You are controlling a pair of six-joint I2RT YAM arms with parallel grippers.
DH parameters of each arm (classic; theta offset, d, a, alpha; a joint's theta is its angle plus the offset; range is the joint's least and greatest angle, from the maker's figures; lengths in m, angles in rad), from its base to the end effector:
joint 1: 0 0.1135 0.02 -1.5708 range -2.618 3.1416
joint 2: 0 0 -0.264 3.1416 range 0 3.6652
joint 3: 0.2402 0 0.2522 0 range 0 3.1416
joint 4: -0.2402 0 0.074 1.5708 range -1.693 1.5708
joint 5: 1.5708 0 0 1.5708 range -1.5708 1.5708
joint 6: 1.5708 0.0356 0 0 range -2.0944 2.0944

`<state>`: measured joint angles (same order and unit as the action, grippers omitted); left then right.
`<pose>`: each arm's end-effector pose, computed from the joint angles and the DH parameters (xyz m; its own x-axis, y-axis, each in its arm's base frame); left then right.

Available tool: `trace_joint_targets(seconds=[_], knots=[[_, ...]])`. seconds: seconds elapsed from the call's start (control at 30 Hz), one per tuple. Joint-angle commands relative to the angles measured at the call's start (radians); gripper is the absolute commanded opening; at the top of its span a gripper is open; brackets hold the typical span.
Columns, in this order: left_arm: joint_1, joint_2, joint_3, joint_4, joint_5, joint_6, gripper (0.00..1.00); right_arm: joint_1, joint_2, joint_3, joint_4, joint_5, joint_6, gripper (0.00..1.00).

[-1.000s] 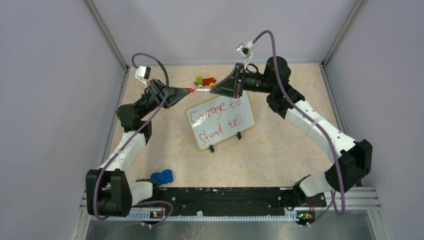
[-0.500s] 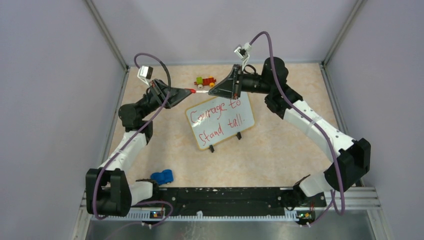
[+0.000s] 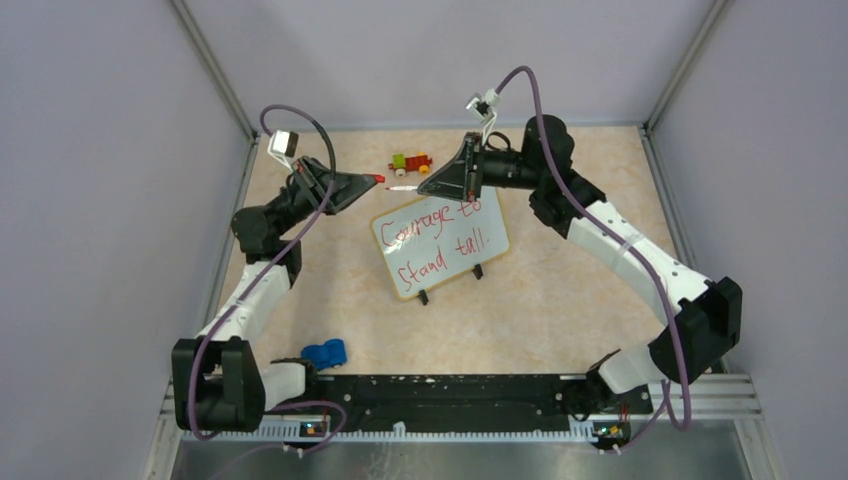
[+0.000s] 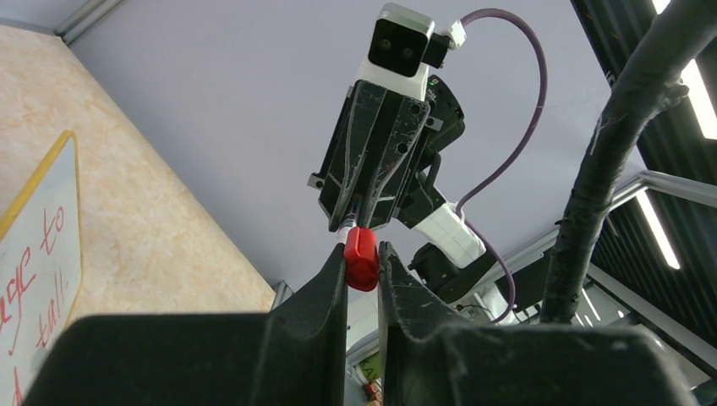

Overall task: Write a sentence on the whiteboard
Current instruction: Insert the whiteboard marker without the cap into the pen cap.

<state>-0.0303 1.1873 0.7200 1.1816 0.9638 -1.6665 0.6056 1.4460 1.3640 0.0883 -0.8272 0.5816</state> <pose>0.2372 -0.0364 0.3633 -0.6972 -0.5469 -0.4634 0.5909 -0.0724 -0.8035 0.2599 0.2118 0.4158 -0.5398 0.0786 -0.8381 -0.8305 0.1130 0.5455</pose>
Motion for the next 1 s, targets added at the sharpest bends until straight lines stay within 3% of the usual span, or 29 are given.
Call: trace_joint_targets(seconds=[0.0,0.97], knots=[[0.007,-0.020,0.030,-0.002,0.020,0.034,0.00,-0.008,-0.056,0.049,0.001,0.007,-0.021,0.00],[-0.028,-0.027,0.021,0.017,0.040,0.018,0.00,-0.013,-0.031,0.059,0.021,0.016,-0.007,0.00]])
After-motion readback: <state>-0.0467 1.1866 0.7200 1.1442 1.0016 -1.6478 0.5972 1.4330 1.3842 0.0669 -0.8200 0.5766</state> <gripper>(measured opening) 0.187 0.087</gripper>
